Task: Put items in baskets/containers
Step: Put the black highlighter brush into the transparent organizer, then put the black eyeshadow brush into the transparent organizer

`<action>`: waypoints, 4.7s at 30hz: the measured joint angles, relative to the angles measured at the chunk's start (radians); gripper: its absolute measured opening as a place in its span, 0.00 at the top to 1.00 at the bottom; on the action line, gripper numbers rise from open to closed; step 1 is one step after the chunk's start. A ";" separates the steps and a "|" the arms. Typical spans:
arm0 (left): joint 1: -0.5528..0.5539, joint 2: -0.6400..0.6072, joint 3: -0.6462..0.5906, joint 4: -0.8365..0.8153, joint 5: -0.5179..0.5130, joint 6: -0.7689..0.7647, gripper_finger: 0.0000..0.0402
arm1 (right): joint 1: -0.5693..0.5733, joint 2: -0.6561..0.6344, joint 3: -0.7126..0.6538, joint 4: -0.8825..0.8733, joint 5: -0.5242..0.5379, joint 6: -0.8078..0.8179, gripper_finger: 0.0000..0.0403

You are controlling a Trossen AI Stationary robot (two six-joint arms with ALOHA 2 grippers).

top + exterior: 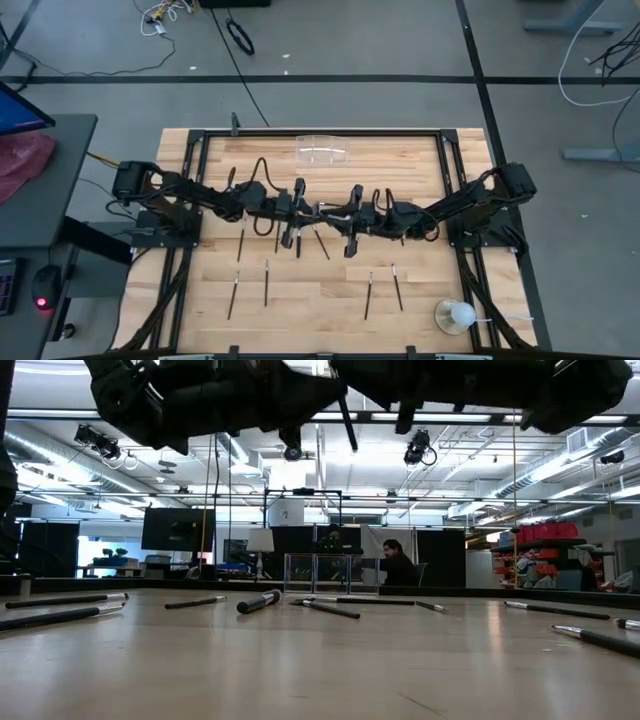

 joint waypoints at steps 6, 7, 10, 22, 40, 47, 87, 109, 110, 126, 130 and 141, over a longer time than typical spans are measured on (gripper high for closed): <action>0.167 0.000 0.000 -0.087 -0.071 -0.077 0.94 | 0.027 -0.209 -0.065 -0.290 0.188 0.020 0.69; 0.203 0.000 0.000 -0.087 -0.084 -0.095 0.94 | 0.030 -0.236 -0.076 -0.316 0.201 0.033 0.68; 0.312 0.000 0.054 -0.182 -0.102 -0.131 0.94 | 0.033 -0.273 -0.116 -0.323 0.209 0.060 0.66; 0.463 0.206 0.516 -0.761 -0.042 0.077 0.94 | 0.036 -0.259 -0.154 -0.285 0.205 0.079 0.69; 0.485 0.301 0.542 -0.816 -0.145 0.137 0.92 | 0.058 -0.259 -0.154 -0.294 0.186 0.079 0.71; 0.528 0.309 0.541 -0.906 -0.146 0.113 0.92 | 0.058 -0.259 -0.154 -0.293 0.186 0.080 0.71; 0.471 0.068 0.541 -1.192 -0.041 0.088 0.64 | 0.065 -0.395 -0.153 -0.873 0.189 0.508 0.61; 0.016 0.012 0.206 -0.780 -0.108 0.092 0.74 | 0.103 -0.352 -0.248 -1.614 0.205 1.226 0.55; 0.014 0.012 0.203 -0.781 -0.111 0.091 0.74 | 0.103 -0.341 -0.267 -1.575 0.205 1.224 0.54; 0.002 0.012 0.192 -0.773 -0.111 0.097 0.74 | 0.180 -0.201 -0.370 -1.429 0.296 1.213 0.85; -0.004 0.012 0.192 -0.772 -0.110 0.113 0.74 | 0.184 -0.200 -0.373 -1.432 0.303 1.176 0.97; -0.020 0.013 0.192 -0.711 -0.110 0.124 0.74 | 0.218 -0.219 -0.393 -1.111 0.342 1.026 0.99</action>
